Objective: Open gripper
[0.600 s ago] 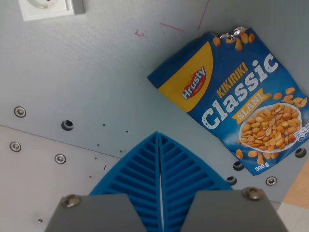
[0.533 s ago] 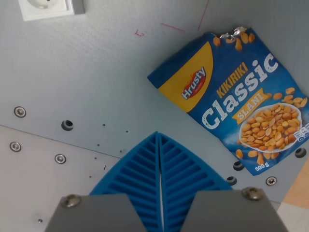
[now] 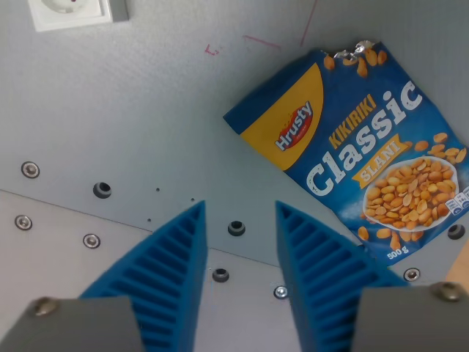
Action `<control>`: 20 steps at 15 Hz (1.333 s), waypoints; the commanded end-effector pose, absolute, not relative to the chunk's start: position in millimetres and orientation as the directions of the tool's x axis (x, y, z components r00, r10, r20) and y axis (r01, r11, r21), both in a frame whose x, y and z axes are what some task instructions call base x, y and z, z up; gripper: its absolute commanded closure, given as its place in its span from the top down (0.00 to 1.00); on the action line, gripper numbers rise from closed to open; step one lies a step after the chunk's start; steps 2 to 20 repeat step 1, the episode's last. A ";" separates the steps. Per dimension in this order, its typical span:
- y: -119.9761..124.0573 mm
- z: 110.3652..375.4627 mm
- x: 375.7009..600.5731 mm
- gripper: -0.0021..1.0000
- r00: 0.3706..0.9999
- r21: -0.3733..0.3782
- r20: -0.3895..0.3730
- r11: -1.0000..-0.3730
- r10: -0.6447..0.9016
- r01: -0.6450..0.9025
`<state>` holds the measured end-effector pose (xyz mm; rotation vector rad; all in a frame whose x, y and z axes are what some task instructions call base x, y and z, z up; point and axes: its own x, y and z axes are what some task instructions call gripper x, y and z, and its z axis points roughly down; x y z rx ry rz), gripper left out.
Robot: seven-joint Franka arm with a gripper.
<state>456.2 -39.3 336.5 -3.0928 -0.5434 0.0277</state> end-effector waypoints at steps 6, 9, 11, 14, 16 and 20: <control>-39.5 339.5 456.0 1.00 0.940 -0.002 -0.011 -0.940 0.341 0.341; -39.5 339.5 456.0 1.00 0.940 -0.002 -0.011 -0.940 0.341 0.341; -39.5 339.5 456.0 1.00 0.940 -0.002 -0.011 -0.940 0.341 0.341; -39.5 339.5 456.0 1.00 0.940 -0.002 -0.011 -0.940 0.341 0.341; -39.5 339.5 456.0 1.00 0.940 -0.002 -0.011 -0.940 0.341 0.341; -39.5 339.5 456.0 1.00 0.940 -0.002 -0.011 -0.940 0.341 0.341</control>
